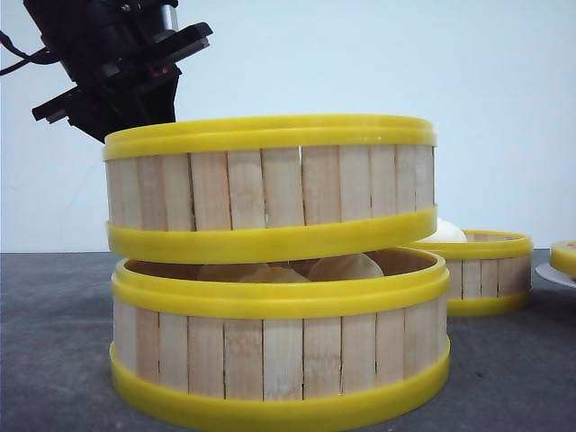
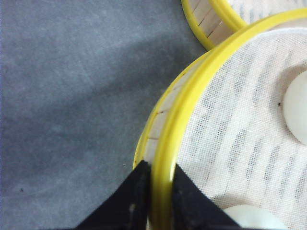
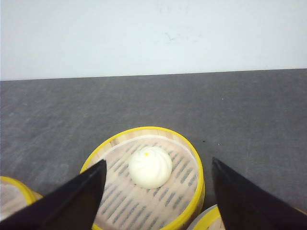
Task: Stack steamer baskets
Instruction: 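Lower the basket onto the nearest basket and open the left gripper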
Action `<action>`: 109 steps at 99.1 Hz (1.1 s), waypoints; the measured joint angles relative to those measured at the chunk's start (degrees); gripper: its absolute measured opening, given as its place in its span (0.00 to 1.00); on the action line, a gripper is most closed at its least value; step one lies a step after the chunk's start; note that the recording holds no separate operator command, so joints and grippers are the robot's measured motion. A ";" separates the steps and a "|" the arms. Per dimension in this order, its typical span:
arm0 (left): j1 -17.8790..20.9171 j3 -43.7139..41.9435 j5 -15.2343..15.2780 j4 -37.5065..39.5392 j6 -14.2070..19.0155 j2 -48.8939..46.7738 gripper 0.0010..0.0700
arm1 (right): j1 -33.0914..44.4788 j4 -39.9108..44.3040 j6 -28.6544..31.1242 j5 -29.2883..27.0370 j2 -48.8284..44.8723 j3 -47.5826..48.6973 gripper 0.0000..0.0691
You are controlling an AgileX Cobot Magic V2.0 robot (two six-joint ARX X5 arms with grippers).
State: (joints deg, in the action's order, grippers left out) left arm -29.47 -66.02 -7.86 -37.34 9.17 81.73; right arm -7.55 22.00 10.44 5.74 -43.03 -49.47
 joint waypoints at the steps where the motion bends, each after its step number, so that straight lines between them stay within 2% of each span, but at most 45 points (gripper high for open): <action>1: -0.02 0.00 0.00 -0.04 0.00 0.00 0.03 | 0.00 0.00 0.00 0.00 0.02 0.00 0.62; 109: -1.60 0.00 0.04 -1.27 0.52 2.38 0.03 | 0.00 0.02 0.00 0.02 0.02 0.00 0.62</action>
State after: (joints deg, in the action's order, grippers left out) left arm -31.07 -66.02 -7.81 -38.61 9.69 84.12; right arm -7.55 22.02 10.44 5.76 -43.00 -49.47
